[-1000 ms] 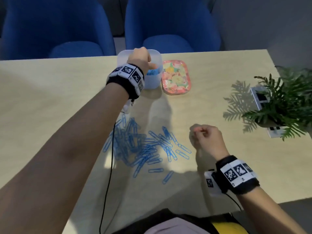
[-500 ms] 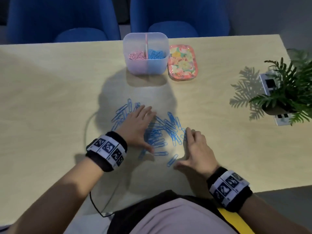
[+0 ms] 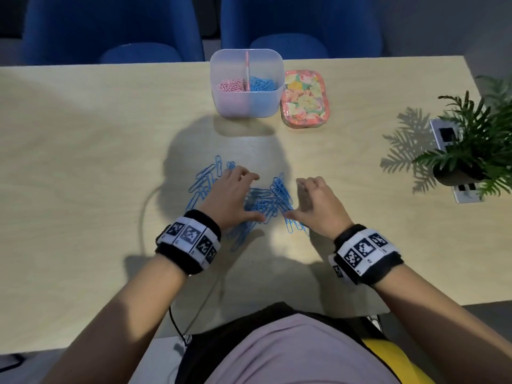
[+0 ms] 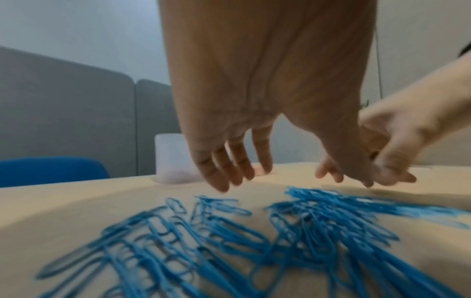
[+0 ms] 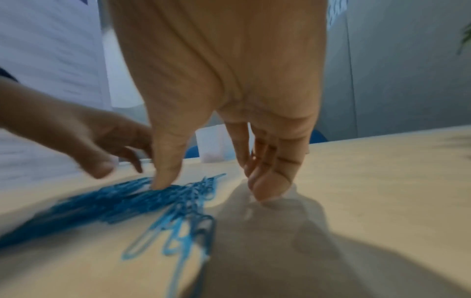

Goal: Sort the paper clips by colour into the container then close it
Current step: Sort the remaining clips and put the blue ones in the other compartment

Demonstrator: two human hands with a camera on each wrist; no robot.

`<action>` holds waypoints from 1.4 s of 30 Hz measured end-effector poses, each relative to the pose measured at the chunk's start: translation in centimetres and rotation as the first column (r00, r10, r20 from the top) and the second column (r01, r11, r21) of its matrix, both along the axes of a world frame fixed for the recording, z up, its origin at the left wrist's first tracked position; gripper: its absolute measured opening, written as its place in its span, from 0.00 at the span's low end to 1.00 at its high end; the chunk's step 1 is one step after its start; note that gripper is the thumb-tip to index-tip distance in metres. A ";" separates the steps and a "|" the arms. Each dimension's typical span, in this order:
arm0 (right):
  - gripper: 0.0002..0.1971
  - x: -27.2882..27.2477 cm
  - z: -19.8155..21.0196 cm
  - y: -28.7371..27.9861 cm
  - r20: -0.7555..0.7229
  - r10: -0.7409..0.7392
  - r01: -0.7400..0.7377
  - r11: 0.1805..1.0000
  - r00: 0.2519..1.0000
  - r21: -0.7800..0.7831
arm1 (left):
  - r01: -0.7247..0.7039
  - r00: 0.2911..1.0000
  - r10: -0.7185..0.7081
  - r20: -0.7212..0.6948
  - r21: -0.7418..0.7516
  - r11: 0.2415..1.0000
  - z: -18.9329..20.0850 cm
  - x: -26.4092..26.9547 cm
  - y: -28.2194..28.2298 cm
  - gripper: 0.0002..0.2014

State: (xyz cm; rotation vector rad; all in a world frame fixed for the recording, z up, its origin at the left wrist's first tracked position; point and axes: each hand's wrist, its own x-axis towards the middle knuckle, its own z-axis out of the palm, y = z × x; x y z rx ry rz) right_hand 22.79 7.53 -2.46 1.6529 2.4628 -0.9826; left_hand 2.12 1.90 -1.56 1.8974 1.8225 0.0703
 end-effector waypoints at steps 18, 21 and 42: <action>0.14 -4.4 -1.4 -0.3 -0.099 0.025 -0.015 0.995 0.995 0.099 | -0.099 0.994 0.101 0.046 -0.042 0.994 -1.2 2.0 0.9 0.29; 0.12 -4.0 -0.9 0.8 -0.137 -0.003 0.017 0.995 0.991 0.097 | -0.125 0.989 0.127 0.079 -0.031 0.992 -1.3 2.0 1.0 0.29; 0.13 -15.1 7.4 20.3 -0.213 -0.297 0.313 0.949 0.931 0.042 | -0.039 0.999 0.039 -0.006 0.034 0.999 0.3 2.1 3.3 0.13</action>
